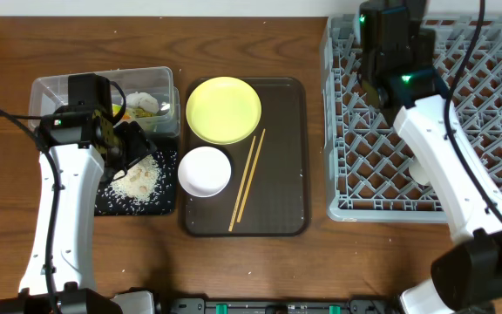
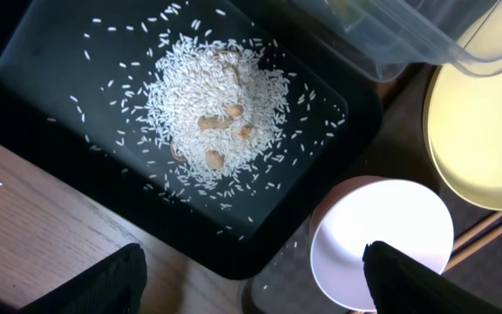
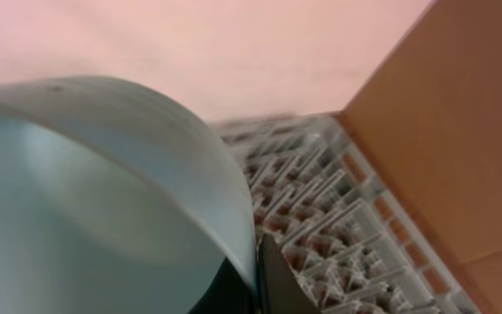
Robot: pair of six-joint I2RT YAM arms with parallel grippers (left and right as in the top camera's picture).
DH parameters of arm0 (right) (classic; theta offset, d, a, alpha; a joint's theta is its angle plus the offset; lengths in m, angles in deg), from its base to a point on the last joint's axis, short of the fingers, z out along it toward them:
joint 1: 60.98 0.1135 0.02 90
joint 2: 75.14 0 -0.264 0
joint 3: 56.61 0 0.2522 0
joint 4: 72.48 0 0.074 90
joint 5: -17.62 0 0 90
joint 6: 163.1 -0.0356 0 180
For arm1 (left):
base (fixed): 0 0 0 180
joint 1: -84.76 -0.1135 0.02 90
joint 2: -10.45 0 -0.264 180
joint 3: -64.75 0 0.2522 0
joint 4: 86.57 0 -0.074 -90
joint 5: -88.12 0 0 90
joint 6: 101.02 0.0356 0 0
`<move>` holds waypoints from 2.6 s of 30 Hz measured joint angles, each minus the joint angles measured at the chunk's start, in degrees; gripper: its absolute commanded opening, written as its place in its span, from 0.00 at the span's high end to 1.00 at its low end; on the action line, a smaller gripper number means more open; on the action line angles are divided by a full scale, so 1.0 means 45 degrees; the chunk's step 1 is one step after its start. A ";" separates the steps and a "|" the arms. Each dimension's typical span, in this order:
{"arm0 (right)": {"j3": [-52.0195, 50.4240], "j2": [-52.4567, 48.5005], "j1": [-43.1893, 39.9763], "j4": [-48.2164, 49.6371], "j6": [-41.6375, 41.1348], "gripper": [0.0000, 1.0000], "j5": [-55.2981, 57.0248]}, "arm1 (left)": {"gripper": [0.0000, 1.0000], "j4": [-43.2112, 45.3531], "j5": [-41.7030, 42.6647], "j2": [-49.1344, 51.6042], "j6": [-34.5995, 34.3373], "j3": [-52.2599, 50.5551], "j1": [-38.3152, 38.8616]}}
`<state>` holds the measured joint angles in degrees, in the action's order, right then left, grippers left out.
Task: Sort waste into correct bins and load items into the dishwasher rack
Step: 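Carry the blue bowl to the back of the rack and release it, then reach the right gripper to the white bowl and grasp its rim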
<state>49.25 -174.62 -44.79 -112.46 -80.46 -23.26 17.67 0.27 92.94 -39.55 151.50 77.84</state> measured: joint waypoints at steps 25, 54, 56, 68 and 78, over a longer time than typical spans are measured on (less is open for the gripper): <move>0.0000 -0.4493 -0.2807 0.4877 0.1710 0.98 0.1151 | 0.18 0.0019 0.0000 0.0000 0.0005 0.0000 0.0000; 0.0155 -0.5119 -0.1778 0.1214 0.1384 0.88 0.0651 | 0.18 0.0005 0.0000 0.0000 0.0005 0.0000 0.0000; 0.0097 -0.5119 -0.1593 0.0602 0.1350 0.86 0.0602 | 0.18 0.0005 0.0000 0.0000 0.0005 0.0000 0.0000; 0.0039 -0.4002 -0.0996 -0.2210 0.0199 0.46 -0.1214 | 0.18 -0.0146 0.0000 0.0000 0.0005 0.0000 0.0000; 0.0044 -0.0933 -0.0539 -0.3623 0.0073 0.43 -0.8160 | 0.13 -0.0175 -0.0010 0.0000 0.0010 0.0000 0.0000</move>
<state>49.44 -178.82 -47.22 -128.76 -80.13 -59.98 16.88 0.23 92.94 -39.51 151.50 77.84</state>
